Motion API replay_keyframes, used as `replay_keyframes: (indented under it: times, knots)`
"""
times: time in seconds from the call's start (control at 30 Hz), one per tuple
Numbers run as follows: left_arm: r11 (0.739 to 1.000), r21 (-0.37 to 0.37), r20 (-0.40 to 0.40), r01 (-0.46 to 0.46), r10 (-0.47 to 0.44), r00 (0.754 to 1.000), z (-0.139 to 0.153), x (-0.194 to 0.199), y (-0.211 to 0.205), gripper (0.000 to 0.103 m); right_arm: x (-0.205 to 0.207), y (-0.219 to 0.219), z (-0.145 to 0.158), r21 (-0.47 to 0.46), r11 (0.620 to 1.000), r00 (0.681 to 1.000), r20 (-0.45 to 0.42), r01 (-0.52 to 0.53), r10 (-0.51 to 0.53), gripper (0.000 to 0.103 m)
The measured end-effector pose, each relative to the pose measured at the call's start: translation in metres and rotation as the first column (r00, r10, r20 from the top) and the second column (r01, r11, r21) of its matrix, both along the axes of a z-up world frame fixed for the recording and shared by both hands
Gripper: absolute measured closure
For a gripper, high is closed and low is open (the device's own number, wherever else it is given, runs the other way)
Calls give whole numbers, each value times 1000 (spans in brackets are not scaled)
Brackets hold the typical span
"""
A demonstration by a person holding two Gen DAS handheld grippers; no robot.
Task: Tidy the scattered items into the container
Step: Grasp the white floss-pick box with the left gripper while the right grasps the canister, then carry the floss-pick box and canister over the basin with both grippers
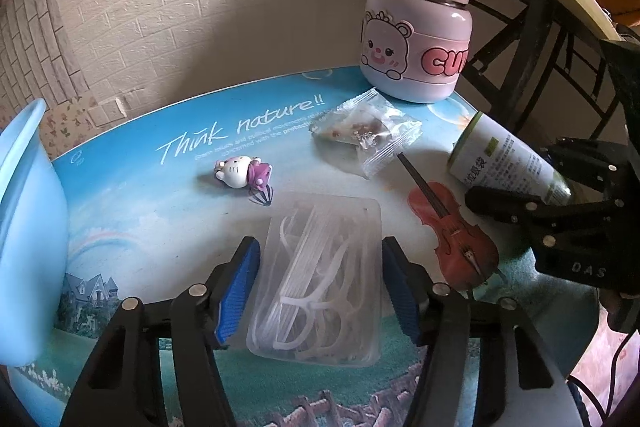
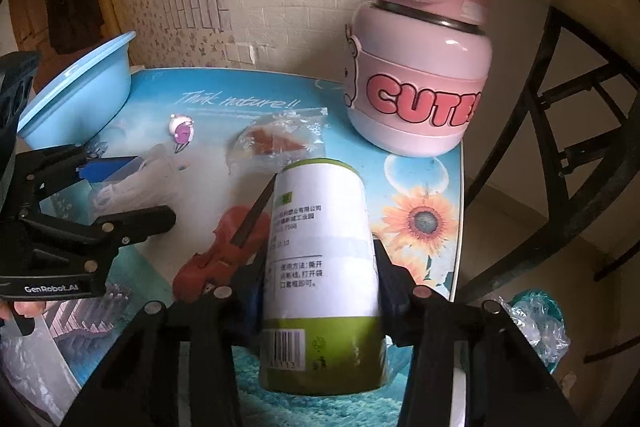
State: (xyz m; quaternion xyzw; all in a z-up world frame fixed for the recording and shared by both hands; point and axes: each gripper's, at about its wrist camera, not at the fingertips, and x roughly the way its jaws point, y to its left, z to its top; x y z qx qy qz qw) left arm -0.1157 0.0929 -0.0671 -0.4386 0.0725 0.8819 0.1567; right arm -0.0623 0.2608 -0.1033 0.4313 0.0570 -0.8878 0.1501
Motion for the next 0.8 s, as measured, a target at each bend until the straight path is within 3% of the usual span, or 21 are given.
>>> replay_keyframes:
  times: [0.53,0.8]
  knots:
    - [999,26,-11,-37,37,999,6,7,-16,49,8,-24,5,-44,998,998,50,50,-48,57]
    - [994,62,-27,-85,87,996,19,22,-40,49,19,-31,27,-137,981,989,79,136,-126,57]
